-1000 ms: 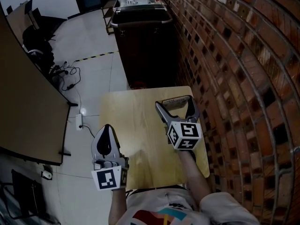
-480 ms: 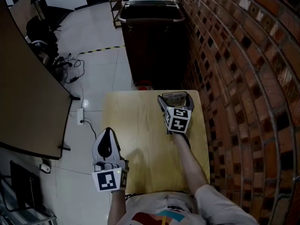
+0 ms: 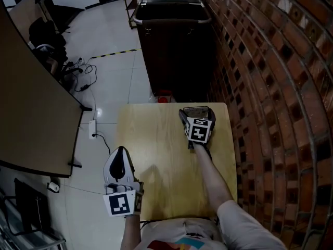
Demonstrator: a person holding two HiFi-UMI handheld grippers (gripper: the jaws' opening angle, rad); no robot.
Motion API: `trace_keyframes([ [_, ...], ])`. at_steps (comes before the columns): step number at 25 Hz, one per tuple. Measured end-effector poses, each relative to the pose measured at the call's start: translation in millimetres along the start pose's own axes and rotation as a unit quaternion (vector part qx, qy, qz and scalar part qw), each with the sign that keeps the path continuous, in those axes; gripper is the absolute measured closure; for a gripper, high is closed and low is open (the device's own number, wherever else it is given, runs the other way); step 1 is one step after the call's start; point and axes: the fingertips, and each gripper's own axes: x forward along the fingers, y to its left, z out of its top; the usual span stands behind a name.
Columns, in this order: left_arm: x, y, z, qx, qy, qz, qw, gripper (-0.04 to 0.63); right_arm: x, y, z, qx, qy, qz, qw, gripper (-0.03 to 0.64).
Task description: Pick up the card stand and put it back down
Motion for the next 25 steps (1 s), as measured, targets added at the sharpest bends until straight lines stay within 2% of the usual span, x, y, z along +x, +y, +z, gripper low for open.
trace_keyframes([
  [5,3,3,-3,0.004,0.007,0.000,1.0000,0.595,11,0,-18,-0.008,0.024,-0.001,1.000,0.042],
  [15,4,2,-5,0.003,0.009,-0.001,1.0000,0.595,18,-3,-19,0.017,0.025,0.010,1.000,0.041],
  [21,1,4,-1,0.003,0.002,0.002,1.0000,0.595,14,-3,-10,0.013,0.016,0.013,1.000,0.041],
  [25,-1,2,3,0.003,-0.004,0.001,1.0000,0.595,-7,-4,12,0.055,-0.021,0.027,0.998,0.041],
])
